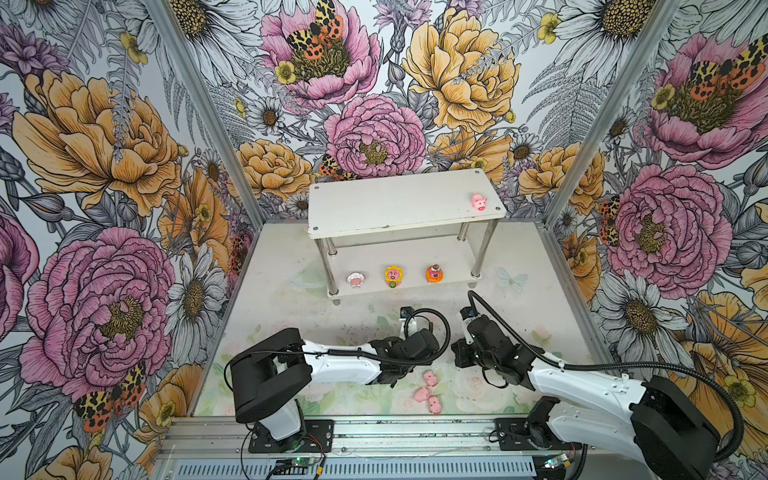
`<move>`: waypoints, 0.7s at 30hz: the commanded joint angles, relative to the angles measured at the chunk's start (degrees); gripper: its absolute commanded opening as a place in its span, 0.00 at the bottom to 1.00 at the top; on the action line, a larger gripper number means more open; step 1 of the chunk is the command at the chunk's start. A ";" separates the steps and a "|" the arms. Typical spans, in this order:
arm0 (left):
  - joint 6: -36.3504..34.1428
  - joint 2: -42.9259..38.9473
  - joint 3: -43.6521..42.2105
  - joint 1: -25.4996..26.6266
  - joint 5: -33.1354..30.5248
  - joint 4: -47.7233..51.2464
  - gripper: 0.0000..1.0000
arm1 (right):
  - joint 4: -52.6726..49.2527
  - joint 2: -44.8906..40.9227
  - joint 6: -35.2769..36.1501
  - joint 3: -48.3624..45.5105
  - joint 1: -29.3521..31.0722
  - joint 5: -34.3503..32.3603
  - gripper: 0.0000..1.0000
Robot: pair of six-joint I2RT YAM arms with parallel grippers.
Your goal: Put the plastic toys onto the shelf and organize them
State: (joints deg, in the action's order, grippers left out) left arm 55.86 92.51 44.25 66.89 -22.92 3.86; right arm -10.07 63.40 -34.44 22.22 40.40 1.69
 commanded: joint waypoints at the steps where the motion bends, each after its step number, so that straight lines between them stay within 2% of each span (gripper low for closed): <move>1: 3.20 -0.53 -3.25 0.25 1.12 -3.30 0.39 | 1.04 0.55 0.35 0.49 -0.40 -0.74 0.00; 16: 10.13 -5.54 -11.88 3.41 -1.24 -3.44 0.40 | 1.05 1.73 0.25 0.77 -0.39 -0.90 0.00; 19: 10.34 -6.92 -12.28 3.43 -2.15 -3.04 0.42 | 1.04 1.80 0.29 0.74 -0.36 -0.90 0.00; 21: 9.73 -7.49 -11.25 3.51 -3.00 -1.54 0.47 | 1.04 1.72 0.17 0.73 -0.37 -0.81 0.00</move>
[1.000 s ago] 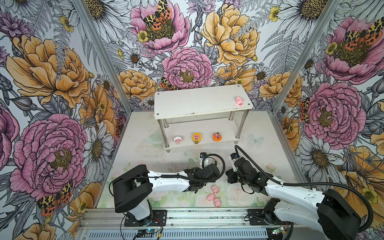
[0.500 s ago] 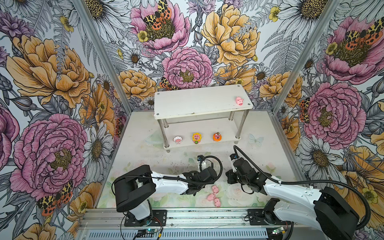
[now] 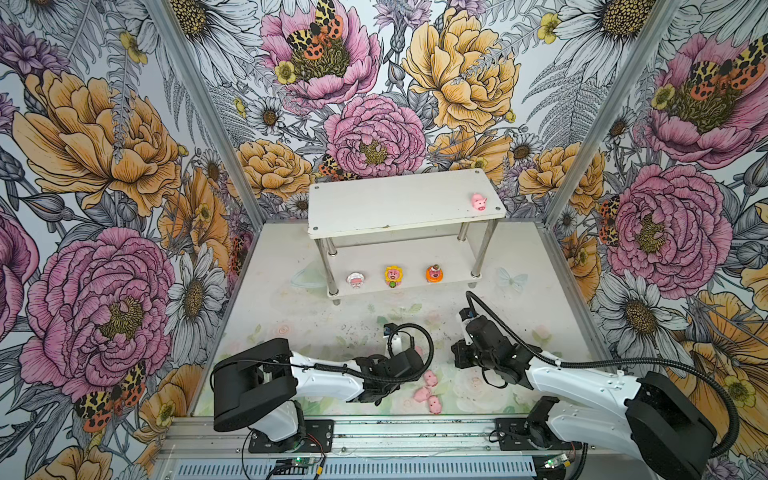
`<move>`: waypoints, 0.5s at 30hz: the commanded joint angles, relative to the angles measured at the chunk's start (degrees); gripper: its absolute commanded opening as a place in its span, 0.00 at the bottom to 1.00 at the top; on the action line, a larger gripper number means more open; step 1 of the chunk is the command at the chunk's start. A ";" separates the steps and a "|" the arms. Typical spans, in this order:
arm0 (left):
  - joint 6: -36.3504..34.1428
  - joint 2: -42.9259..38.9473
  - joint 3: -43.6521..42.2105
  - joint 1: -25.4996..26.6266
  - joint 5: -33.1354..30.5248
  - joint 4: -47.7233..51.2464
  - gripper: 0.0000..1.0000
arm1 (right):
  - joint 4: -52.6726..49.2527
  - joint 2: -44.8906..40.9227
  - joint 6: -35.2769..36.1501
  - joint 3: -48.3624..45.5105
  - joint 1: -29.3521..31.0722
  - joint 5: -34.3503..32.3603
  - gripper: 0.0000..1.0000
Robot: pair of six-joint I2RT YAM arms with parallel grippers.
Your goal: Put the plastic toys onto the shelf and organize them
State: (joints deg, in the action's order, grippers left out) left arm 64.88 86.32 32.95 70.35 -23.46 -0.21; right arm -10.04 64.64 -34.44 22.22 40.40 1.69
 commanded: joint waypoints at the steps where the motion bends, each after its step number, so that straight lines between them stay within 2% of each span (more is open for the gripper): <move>1: 0.22 -1.33 0.83 0.12 -2.67 3.30 0.51 | 1.03 0.44 0.15 0.73 -0.37 -0.81 0.00; 3: -0.95 -0.80 2.91 0.31 -2.83 4.61 0.57 | 1.05 0.48 0.14 0.75 -0.37 -0.72 0.00; 6: -2.42 0.97 5.96 0.75 -2.34 5.70 0.61 | 1.00 0.39 0.20 0.72 -0.41 -0.56 0.00; 15: -4.00 4.98 9.75 1.11 -1.15 6.80 0.63 | 1.01 0.38 0.17 0.72 -0.35 -0.29 0.00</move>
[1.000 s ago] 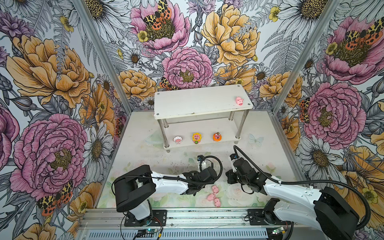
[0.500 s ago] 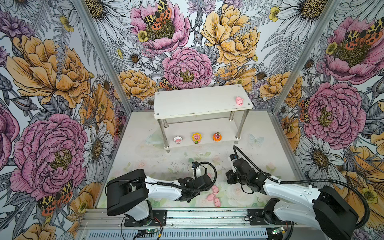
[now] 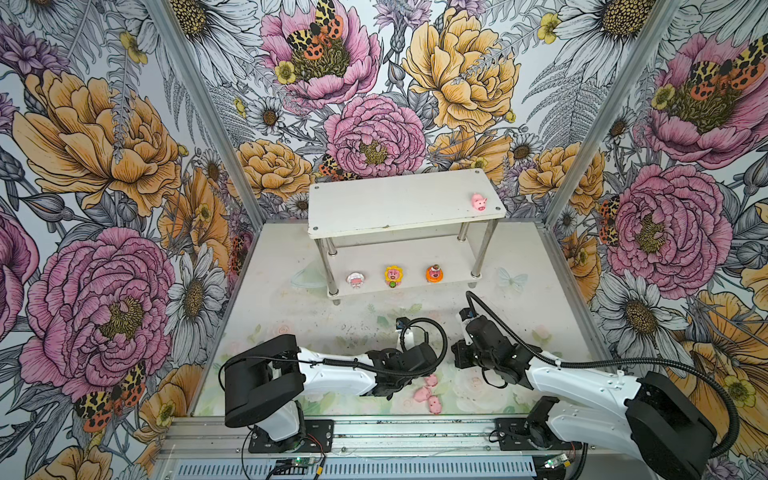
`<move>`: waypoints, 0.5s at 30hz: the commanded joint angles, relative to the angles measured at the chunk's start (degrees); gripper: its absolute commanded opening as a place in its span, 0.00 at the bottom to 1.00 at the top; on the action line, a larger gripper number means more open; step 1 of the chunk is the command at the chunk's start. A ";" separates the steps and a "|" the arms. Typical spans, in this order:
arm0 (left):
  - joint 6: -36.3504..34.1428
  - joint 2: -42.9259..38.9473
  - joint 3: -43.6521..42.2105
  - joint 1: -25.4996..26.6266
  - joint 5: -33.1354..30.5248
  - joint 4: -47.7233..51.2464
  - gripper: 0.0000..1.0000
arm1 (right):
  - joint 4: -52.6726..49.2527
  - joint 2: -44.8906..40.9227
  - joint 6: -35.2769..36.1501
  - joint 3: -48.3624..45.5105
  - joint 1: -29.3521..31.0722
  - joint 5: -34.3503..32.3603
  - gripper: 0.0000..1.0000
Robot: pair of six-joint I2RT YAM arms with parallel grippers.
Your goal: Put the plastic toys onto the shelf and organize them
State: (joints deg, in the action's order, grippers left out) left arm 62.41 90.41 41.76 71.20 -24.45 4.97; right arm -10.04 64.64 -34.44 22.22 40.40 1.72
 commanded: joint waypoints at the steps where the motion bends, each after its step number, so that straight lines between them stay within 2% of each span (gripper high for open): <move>1: -1.57 1.03 0.93 0.26 -0.12 1.53 0.63 | 1.07 0.47 0.09 0.72 -0.38 -0.30 0.00; 11: -1.44 2.44 0.44 -0.18 0.19 1.10 0.62 | 1.48 1.92 0.08 1.00 -0.39 0.04 0.00; 15: -2.01 4.00 1.54 -0.45 0.96 0.78 0.55 | 1.65 2.58 0.16 1.07 -0.37 0.07 0.00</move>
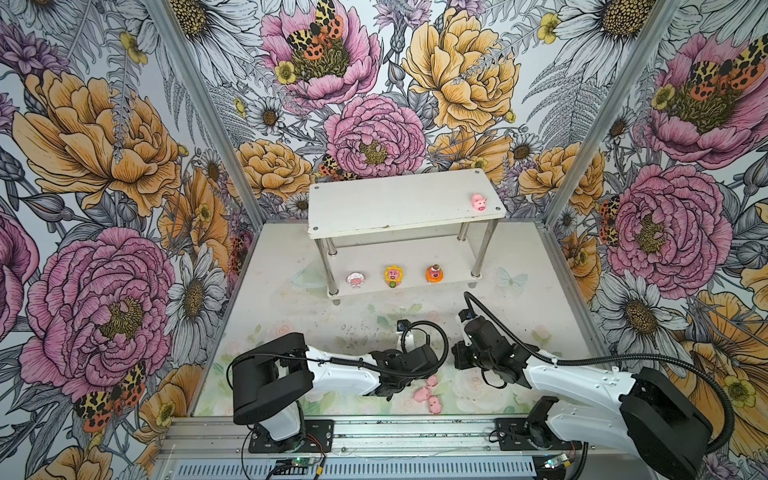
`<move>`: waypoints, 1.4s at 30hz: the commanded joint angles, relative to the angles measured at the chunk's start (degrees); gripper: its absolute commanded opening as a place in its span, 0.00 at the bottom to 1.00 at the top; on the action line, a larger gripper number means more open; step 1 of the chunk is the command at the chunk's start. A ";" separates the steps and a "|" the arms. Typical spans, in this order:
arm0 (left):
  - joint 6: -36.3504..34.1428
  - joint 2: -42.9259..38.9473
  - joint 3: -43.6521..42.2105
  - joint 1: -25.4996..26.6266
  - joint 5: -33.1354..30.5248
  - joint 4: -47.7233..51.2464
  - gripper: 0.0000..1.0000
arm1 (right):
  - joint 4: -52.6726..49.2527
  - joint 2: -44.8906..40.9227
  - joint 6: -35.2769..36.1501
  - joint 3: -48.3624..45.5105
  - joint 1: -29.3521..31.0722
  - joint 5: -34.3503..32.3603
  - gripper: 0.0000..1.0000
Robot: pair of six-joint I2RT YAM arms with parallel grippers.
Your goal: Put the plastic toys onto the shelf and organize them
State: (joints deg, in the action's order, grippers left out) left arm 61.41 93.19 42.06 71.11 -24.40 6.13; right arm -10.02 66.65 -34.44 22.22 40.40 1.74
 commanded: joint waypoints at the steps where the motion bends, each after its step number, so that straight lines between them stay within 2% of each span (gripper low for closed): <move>1: -1.14 1.51 1.42 -0.45 1.07 -0.44 0.54 | 1.63 0.52 0.16 1.07 -0.41 0.02 0.00; 6: -0.90 2.43 2.01 -1.47 1.21 -0.51 0.40 | 1.63 0.16 0.16 0.95 -0.41 -0.19 0.00; 14: 0.04 1.19 2.82 -3.42 -1.26 1.19 0.35 | 1.59 -0.24 0.16 0.67 -0.41 -0.83 0.00; 22: 4.94 2.85 5.55 -4.92 -5.29 3.80 0.34 | 1.65 0.19 0.18 0.68 -0.41 -1.37 0.00; 29: 3.91 6.16 8.99 -5.49 -4.01 3.54 0.59 | 1.79 1.10 0.18 0.72 -0.41 -1.74 0.00; 31: 3.81 5.56 8.68 -5.68 -4.07 3.67 0.65 | 1.84 1.17 0.16 0.66 -0.39 -1.96 0.00; 36: 3.72 0.07 4.82 -6.48 -5.70 3.18 0.74 | 2.46 1.37 -0.76 0.46 -0.35 -1.04 0.01; 39: 3.53 -5.81 0.94 -7.10 -7.62 2.89 0.78 | 3.81 1.50 -0.71 1.17 0.70 1.48 0.16; 42: 2.83 -12.44 -4.05 -8.07 -8.65 2.44 0.80 | 3.72 1.87 -0.13 3.25 4.18 0.69 0.26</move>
State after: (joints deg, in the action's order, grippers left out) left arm 65.45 85.71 41.52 64.03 -29.87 8.97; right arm -8.32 67.92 -34.81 22.50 42.11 1.93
